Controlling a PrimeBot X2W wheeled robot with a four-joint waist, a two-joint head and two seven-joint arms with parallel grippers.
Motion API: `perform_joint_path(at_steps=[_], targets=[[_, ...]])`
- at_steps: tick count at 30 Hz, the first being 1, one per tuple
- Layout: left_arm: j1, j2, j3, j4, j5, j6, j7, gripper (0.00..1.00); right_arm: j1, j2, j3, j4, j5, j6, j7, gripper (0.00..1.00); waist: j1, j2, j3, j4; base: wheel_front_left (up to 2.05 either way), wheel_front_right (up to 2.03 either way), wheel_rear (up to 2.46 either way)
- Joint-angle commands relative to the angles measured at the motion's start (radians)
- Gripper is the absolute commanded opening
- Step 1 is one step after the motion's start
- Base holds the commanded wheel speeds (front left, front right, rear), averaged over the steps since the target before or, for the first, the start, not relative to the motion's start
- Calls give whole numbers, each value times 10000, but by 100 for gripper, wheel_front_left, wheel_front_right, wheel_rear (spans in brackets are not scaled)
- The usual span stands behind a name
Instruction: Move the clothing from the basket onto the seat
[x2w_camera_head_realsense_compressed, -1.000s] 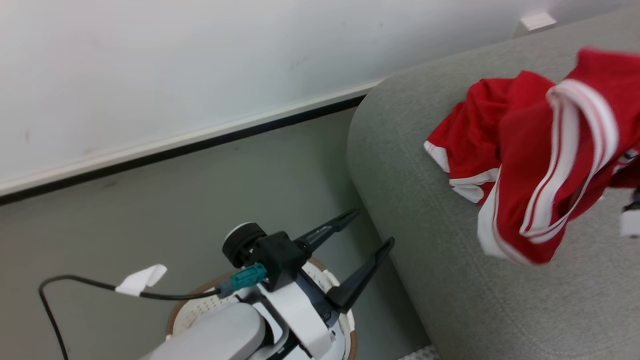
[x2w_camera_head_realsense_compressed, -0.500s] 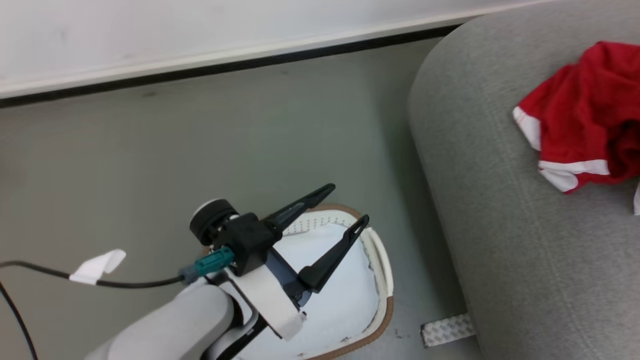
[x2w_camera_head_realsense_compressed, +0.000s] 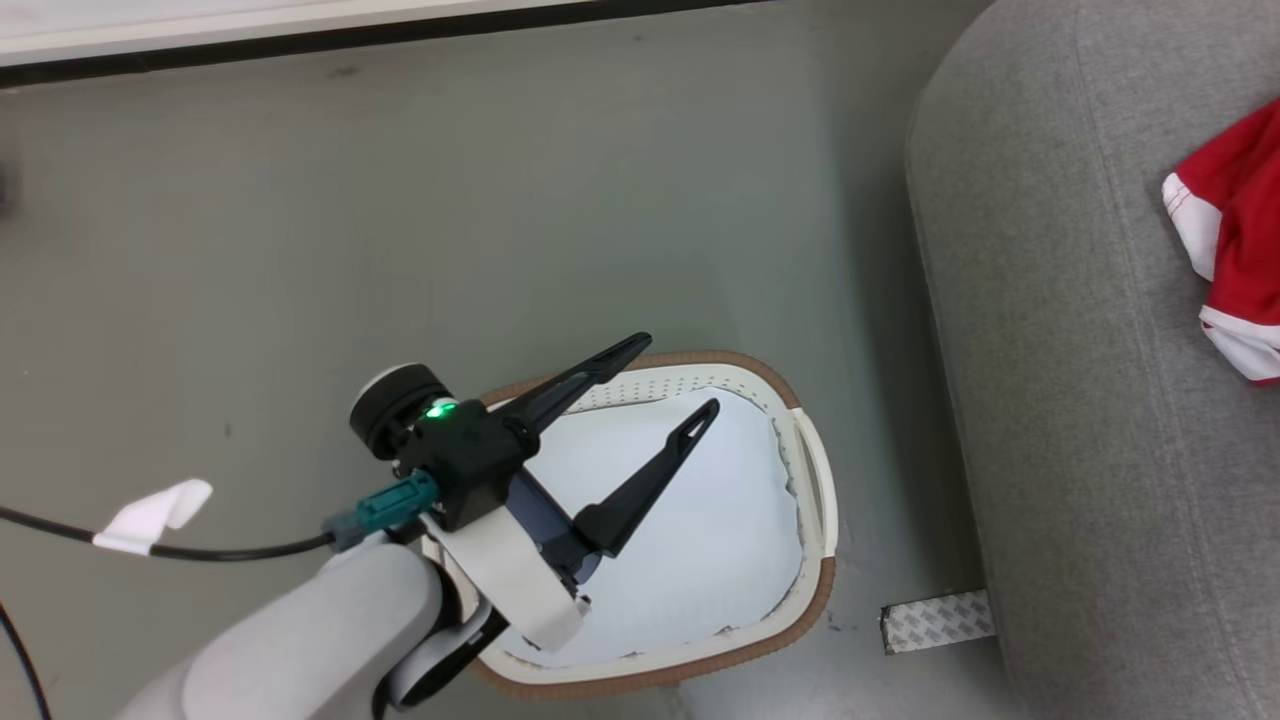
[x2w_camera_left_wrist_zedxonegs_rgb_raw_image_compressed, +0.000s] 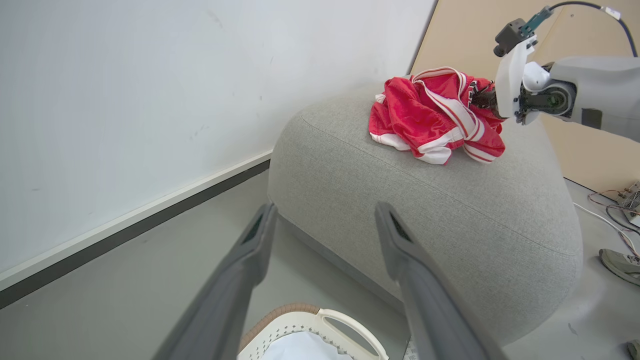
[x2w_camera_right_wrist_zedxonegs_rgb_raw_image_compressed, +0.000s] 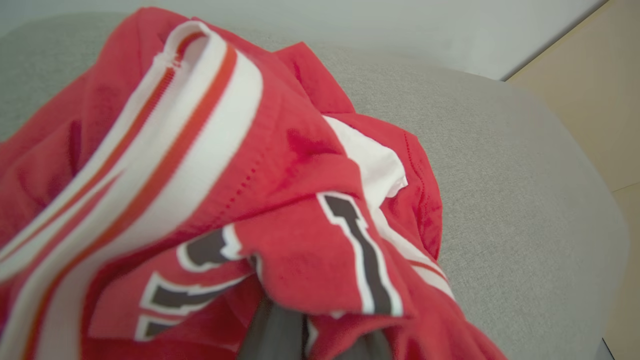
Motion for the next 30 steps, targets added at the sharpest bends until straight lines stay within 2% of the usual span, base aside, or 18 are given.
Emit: perform_joint_path(at_steps=[1, 2, 3, 4, 10, 11, 16, 19, 24, 30], targets=[[-85, 69, 36, 14, 81, 18, -70, 100, -137, -24, 68, 149, -97, -26, -37, 42, -1, 0, -29, -68, 0, 0, 0], [-72, 75, 30, 29, 75, 21, -76, 100, -146, 12, 188, 262, -93, -25, -33, 49, -1, 0, -70, -118, 0, 0, 0], [-49, 68, 23, 51, 62, 28, -81, 100, -158, 29, 312, 349, -83, -25, -42, 80, -1, 0, -134, -170, 0, 0, 0], [-22, 50, 14, 78, 45, 43, -81, 100, -193, 24, 434, 408, -49, -26, -63, 100, -1, 0, -212, -226, 0, 0, 0], [294, -245, -85, 408, -123, 118, -127, 100, 77, -262, 1886, 906, 670, -26, 216, 100, -1, 0, -1229, -553, 0, 0, 0], [294, -245, -85, 408, -123, 118, -127, 100, 77, -262, 1886, 906, 670, -26, 216, 100, -1, 0, -1229, -553, 0, 0, 0], [733, -501, -2, 813, -362, 347, -206, 100, 463, -914, 3493, 709, 1796, -27, 672, 100, -1, 0, -2447, -897, 0, 0, 0], [1031, -664, 106, 1022, -549, 510, -262, 100, 795, -1473, 4360, 291, 2584, -27, 1068, 100, -1, 0, -3127, -1010, 0, 0, 0], [1530, -772, 609, 1301, -748, 867, -328, 100, 1190, -2161, 5203, -957, 3743, -25, 826, 100, -1, 0, -4031, -983, 0, 0, 0], [2236, -870, 1507, 1374, -809, 1179, -340, 100, 1646, -2190, 5240, -2224, 4389, -25, -30, 100, -1, 0, -4919, -513, 0, 0, 0]])
